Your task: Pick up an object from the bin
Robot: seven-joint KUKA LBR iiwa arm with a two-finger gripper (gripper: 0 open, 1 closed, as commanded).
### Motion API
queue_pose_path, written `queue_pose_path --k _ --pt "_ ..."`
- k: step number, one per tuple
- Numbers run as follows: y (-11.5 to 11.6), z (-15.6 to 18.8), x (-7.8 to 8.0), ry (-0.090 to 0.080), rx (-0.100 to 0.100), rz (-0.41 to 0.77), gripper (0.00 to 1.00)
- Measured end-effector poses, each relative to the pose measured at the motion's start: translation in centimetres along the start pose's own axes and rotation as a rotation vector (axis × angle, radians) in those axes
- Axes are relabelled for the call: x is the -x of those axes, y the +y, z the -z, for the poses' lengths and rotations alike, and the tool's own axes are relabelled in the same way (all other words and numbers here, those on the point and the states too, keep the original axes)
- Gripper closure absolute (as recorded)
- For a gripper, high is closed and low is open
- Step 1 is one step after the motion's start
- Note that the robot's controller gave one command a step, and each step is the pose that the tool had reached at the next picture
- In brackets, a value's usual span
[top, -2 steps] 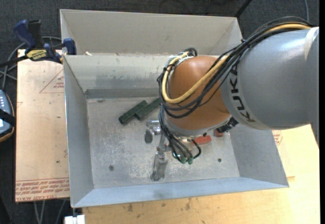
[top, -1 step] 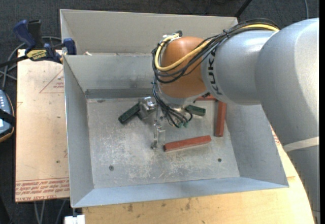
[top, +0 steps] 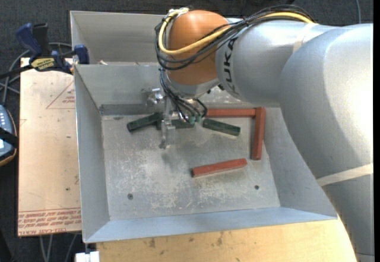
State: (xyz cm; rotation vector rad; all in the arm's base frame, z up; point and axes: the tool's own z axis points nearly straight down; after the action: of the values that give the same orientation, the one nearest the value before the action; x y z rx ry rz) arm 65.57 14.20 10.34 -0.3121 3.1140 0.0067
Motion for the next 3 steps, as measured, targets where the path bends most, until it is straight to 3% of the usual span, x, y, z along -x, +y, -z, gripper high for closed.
queue_pose_path --k 1,2,3 --pt "-1.7 -0.3 -1.0 0.011 -0.002 -0.08 0.0" --pt "1.9 -3.3 -0.4 0.008 -0.002 -0.322 0.0" --pt "-0.9 -3.2 -0.9 0.011 -0.003 -0.428 0.0"
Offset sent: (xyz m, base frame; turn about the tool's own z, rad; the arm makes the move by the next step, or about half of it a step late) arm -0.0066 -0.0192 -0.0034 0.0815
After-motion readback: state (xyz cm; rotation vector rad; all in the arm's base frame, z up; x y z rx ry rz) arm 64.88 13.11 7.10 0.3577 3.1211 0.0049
